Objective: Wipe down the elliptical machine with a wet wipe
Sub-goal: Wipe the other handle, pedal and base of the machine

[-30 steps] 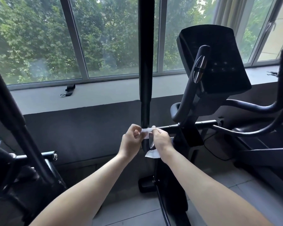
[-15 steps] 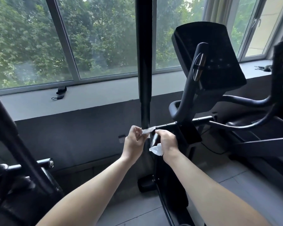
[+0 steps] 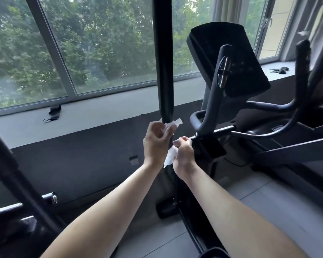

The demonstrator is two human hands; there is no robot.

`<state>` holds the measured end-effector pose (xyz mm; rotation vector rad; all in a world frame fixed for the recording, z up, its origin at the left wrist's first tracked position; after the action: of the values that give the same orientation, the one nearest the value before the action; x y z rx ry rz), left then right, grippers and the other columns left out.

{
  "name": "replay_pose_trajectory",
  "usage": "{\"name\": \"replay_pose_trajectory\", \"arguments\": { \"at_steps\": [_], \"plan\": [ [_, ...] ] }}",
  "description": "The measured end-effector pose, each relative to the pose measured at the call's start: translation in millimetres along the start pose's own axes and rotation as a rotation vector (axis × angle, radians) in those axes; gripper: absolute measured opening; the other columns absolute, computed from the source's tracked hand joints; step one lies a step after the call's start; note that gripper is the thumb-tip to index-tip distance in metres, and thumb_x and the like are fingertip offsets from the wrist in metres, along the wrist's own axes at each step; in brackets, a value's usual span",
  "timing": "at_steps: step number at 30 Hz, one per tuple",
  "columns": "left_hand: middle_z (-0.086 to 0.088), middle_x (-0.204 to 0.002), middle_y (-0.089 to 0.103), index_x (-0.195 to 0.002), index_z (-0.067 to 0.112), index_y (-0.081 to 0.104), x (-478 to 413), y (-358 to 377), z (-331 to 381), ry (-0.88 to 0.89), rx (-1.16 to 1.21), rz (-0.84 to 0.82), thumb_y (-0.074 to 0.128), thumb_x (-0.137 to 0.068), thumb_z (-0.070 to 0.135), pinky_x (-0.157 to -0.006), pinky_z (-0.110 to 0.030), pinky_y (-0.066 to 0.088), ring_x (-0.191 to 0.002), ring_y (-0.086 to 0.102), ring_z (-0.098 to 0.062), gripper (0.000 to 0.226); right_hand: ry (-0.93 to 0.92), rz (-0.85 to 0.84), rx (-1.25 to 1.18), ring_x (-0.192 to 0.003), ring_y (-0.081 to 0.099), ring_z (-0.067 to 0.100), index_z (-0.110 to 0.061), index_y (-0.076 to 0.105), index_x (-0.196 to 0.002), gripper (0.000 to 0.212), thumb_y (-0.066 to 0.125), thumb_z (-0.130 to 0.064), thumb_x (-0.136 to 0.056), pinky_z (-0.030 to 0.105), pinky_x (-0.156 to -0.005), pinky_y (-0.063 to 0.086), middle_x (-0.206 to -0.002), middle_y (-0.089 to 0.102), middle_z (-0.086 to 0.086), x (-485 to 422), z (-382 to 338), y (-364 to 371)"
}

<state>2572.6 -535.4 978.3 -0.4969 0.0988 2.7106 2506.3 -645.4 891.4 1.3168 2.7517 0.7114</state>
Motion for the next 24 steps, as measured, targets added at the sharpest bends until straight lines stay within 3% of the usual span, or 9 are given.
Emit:
{"name": "replay_pose_trajectory", "arguments": {
  "at_steps": [3,6,11,14,17,19,21,24],
  "plan": [
    [-0.003,-0.082,0.071,-0.083,0.029,0.053,1.7,1.8,-16.7,-0.051,0.018,-0.029,0.078,-0.085,0.047,-0.075,-0.036,0.054,-0.074,0.067,-0.015,0.031,-0.020,-0.030,0.035,-0.082,0.057,0.023,-0.015,0.040,-0.110,0.030,0.046,0.001,-0.086,0.031,-0.080,0.048,-0.090,0.052,0.010,3.5,3.2,-1.5],
    [-0.004,-0.080,0.065,-0.082,0.035,0.050,7.2,-0.8,-38.7,-0.080,-0.053,-0.077,0.076,-0.086,0.047,-0.073,-0.040,0.055,-0.074,0.067,-0.022,0.029,0.002,-0.132,0.108,-0.080,0.057,0.022,-0.013,0.045,-0.123,0.047,0.049,0.008,-0.081,0.032,-0.075,0.050,-0.093,0.053,0.008,10.3,12.9,0.5],
    [0.016,-0.060,0.049,-0.084,0.025,0.050,23.2,-5.7,-63.3,-0.102,-0.176,-0.160,0.072,-0.094,0.036,-0.057,-0.018,0.038,-0.056,0.043,-0.003,0.026,-0.039,0.009,0.011,-0.063,0.052,0.010,-0.007,0.057,-0.113,0.042,0.040,0.021,-0.086,0.022,-0.065,0.050,-0.078,0.052,0.000,5.8,2.9,-24.4],
    [0.011,-0.063,0.055,-0.082,0.027,0.052,16.8,-8.3,-42.3,-0.062,-0.123,-0.087,0.075,-0.092,0.032,-0.060,-0.022,0.041,-0.060,0.049,-0.006,0.025,-0.055,-0.008,-0.100,-0.059,0.059,0.009,-0.006,0.058,-0.104,0.034,0.041,0.020,-0.091,0.018,-0.064,0.052,-0.074,0.059,0.002,4.0,-6.5,-19.3],
    [0.007,-0.064,0.061,-0.086,0.025,0.053,1.7,-5.4,-2.4,0.003,-0.028,0.021,0.075,-0.091,0.029,-0.062,-0.028,0.045,-0.061,0.057,-0.008,0.023,-0.078,-0.070,-0.053,-0.075,0.073,0.014,-0.008,0.067,-0.103,0.021,0.052,0.007,-0.099,0.023,-0.067,0.057,-0.084,0.074,0.006,5.5,-8.9,-8.3],
    [0.011,-0.067,0.066,-0.086,0.029,0.053,-7.1,-1.5,16.1,0.041,0.006,0.047,0.074,-0.092,0.029,-0.063,-0.029,0.047,-0.062,0.061,-0.009,0.022,-0.096,-0.131,-0.039,-0.081,0.073,0.017,-0.007,0.068,-0.107,0.020,0.052,0.003,-0.101,0.028,-0.075,0.059,-0.088,0.076,0.007,5.8,-10.8,-1.4],
    [0.002,-0.075,0.070,-0.086,0.035,0.051,-9.6,2.1,17.1,0.070,-0.015,0.040,0.072,-0.094,0.031,-0.065,-0.032,0.048,-0.065,0.061,-0.012,0.023,-0.113,-0.169,0.015,-0.083,0.070,0.019,-0.006,0.068,-0.110,0.020,0.052,0.002,-0.101,0.033,-0.082,0.058,-0.090,0.074,0.009,5.2,-12.9,2.7],
    [-0.005,-0.078,0.067,-0.091,0.027,0.049,1.3,2.6,-3.0,0.073,-0.081,0.037,0.068,-0.098,0.029,-0.061,-0.030,0.046,-0.063,0.058,-0.013,0.020,-0.091,-0.197,0.033,-0.081,0.069,0.018,-0.007,0.068,-0.110,0.027,0.047,0.006,-0.100,0.033,-0.081,0.057,-0.091,0.072,0.009,4.9,-10.1,4.1]
  ]
}}
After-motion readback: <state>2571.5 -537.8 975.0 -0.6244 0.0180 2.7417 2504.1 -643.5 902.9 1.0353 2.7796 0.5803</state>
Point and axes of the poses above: each hand's wrist, its own x-axis away from the middle knuckle, its own y-axis out of the palm, z = x × y, the point moved 10 cm from there along -x, towards the middle knuckle
